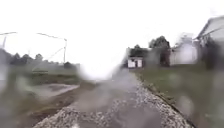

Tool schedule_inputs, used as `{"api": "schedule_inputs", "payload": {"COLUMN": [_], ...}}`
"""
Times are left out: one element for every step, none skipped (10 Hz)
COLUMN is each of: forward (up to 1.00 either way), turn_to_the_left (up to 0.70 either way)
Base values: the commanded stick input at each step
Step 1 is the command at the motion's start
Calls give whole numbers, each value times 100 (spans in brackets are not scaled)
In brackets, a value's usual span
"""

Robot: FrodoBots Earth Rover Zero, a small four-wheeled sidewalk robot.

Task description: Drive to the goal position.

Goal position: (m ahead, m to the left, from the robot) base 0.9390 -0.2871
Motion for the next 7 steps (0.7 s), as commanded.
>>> {"api": "schedule_inputs", "payload": {"forward": [85, 85, 85, 85, 80, 71, 61], "turn_to_the_left": [-27, -29, -31, -33, -32, -28, -24]}}
